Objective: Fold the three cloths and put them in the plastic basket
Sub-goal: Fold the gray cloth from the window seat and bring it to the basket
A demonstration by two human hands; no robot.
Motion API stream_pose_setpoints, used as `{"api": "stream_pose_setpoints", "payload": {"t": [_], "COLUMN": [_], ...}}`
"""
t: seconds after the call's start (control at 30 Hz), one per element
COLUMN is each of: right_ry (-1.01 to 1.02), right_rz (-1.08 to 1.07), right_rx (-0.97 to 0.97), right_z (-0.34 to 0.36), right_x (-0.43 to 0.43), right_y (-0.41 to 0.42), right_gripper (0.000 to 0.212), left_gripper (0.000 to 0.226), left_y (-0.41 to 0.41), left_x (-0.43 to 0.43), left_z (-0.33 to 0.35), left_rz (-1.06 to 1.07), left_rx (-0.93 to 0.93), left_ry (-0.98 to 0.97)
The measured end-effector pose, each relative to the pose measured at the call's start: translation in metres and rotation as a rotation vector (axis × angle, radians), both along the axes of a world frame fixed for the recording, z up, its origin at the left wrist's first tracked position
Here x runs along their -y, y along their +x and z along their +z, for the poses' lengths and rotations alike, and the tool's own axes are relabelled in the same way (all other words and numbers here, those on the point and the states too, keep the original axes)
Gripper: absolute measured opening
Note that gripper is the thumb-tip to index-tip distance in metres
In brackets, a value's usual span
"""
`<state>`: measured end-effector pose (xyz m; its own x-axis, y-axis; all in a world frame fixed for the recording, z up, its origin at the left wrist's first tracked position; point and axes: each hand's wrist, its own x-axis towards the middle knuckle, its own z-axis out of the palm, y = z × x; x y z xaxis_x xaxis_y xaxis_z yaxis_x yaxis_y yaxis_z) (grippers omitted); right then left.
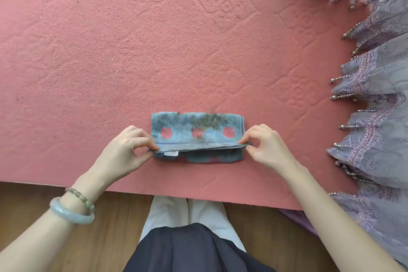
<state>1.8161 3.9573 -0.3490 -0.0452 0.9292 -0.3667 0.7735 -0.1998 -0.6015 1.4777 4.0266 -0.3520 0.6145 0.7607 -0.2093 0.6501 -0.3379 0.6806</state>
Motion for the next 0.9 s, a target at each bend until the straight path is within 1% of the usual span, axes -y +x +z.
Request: {"api": "stream_pose_setpoints", "payload": {"t": [0.2, 0.3, 0.37, 0.47, 0.5, 0.57, 0.63, 0.73, 0.83, 0.9], "right_ry": [0.012, -0.043, -0.083, -0.053, -0.037, -0.032, -0.08, -0.175, -0.218, -0.209], "right_rz": [0.138, 0.149, 0.003, -0.293, -0.348, -0.387, -0.359, -0.209, -0.09, -0.054], "right_rx": [0.069, 0.063, 0.007, -0.072, -0.076, -0.079, -0.073, 0.016, 0.062, 0.076], "right_z": [-0.019, -0.024, -0.023, -0.019, -0.018, -0.02, -0.025, -0.035, -0.04, -0.042], "right_x": [0.029, 0.036, 0.035, 0.02, 0.012, -0.006, -0.023, -0.041, -0.05, -0.052], "right_y": [-0.008, -0.009, -0.006, 0.004, 0.006, 0.01, 0.013, 0.018, 0.021, 0.022], "right_gripper": [0.024, 0.035, 0.039, 0.036, 0.033, 0.025, 0.023, 0.028, 0.033, 0.03], "left_gripper": [0.021, 0.023, 0.023, 0.031, 0.031, 0.026, 0.017, 0.013, 0.026, 0.04], "left_y": [-0.002, -0.004, -0.005, 0.014, 0.027, 0.061, 0.098, 0.145, 0.175, 0.186], "left_x": [0.027, 0.034, 0.038, 0.047, 0.05, 0.057, 0.065, 0.076, 0.083, 0.087], "left_z": [-0.024, -0.028, -0.028, -0.023, -0.022, -0.022, -0.025, -0.029, -0.036, -0.041], "left_rz": [0.007, -0.037, -0.034, 0.02, 0.01, -0.058, -0.113, -0.105, -0.094, -0.116], "left_rx": [-0.099, -0.176, -0.186, -0.152, -0.122, -0.036, 0.04, 0.076, 0.0, -0.092], "left_ry": [0.061, 0.095, 0.107, 0.162, 0.178, 0.186, 0.165, 0.096, 0.026, 0.021]}}
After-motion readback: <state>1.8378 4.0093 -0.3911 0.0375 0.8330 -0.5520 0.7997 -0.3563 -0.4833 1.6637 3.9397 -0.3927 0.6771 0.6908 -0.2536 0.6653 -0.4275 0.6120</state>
